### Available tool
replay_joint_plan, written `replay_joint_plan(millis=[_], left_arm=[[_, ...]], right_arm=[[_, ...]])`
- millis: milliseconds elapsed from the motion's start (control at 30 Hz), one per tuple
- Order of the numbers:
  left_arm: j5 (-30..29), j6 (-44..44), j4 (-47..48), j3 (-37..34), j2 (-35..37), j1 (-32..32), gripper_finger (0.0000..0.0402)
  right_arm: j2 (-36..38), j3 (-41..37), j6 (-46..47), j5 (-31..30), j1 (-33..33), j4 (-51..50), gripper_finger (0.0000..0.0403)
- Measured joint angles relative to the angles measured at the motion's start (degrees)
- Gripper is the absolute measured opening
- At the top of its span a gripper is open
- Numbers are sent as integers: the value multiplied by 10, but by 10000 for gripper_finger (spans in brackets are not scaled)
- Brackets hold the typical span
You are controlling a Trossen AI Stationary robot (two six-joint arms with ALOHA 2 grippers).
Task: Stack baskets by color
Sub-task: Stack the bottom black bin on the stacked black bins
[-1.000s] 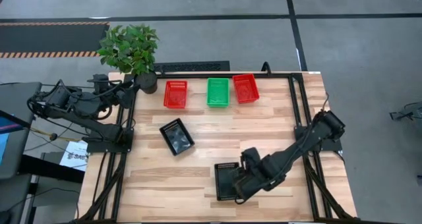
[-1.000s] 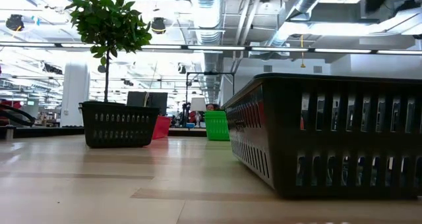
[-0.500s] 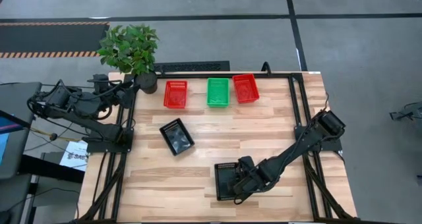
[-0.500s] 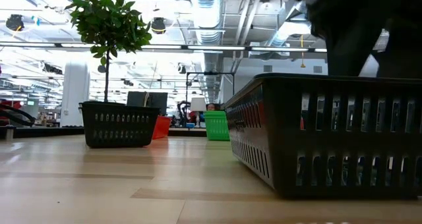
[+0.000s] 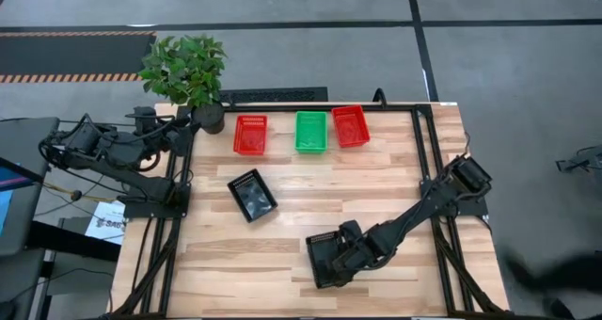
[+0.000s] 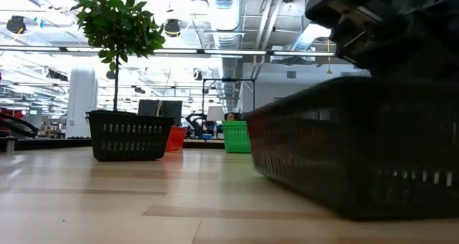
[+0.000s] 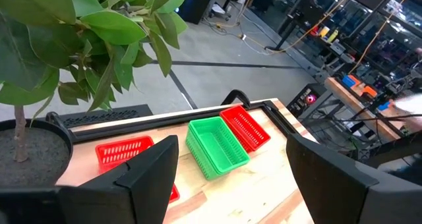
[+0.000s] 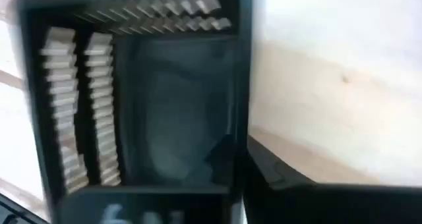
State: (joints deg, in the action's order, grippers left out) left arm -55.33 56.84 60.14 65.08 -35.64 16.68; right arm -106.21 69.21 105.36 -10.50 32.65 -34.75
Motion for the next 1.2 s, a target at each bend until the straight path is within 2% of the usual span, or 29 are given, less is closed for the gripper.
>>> replay_joint_plan(millis=[67, 267, 633, 867, 1033, 1200], left_arm=[[0, 0, 0, 0, 0, 0, 270], [0, 0, 0, 0, 0, 0, 270], [1, -10, 0, 0, 0, 0, 270], [0, -11, 0, 0, 0, 0, 270], [0, -9, 1, 0, 0, 0, 270], [-5, -2, 4, 0, 0, 0, 270]], right_arm=[[0, 0, -19, 1, -8, 1, 14], [7, 0, -72, 2, -38, 1, 11], [124, 0, -219, -2, -146, -36, 10], [187, 0, -314, -22, -218, 10, 6], [172, 7, -384, 18, -268, 127, 12], [98, 70, -445, 64, -298, 151, 7]])
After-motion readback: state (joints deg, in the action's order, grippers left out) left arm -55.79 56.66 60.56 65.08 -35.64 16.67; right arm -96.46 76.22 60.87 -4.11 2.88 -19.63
